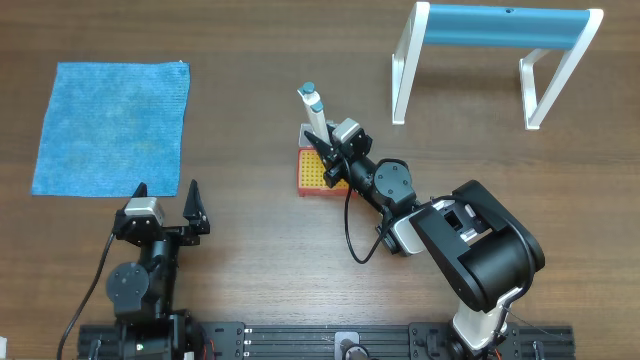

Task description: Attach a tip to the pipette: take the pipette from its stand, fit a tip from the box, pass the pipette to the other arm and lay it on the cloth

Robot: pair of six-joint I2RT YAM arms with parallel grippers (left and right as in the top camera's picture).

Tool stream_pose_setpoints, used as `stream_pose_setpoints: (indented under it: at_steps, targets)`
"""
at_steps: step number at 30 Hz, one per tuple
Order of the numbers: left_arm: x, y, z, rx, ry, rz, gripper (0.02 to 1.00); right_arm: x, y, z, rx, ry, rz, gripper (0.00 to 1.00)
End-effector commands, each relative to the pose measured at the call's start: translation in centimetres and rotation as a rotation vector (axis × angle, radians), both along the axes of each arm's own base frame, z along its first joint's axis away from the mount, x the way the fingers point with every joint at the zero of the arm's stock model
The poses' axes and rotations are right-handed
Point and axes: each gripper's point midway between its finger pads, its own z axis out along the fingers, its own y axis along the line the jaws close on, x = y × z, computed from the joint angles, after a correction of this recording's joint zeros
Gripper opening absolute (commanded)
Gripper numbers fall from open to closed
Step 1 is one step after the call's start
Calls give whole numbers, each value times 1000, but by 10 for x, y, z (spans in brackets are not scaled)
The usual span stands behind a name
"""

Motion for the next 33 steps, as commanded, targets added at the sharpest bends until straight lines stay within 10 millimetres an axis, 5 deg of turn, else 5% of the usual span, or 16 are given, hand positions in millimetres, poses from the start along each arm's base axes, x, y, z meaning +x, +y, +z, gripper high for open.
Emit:
stream_pose_setpoints:
  at_steps: [1, 33]
  targets:
    - [0, 3, -1, -8, 1, 13, 882, 5, -1, 13, 7, -45, -16, 80]
    - [0, 3, -1, -8, 1, 13, 884, -1, 5, 27, 24, -74, 4, 80]
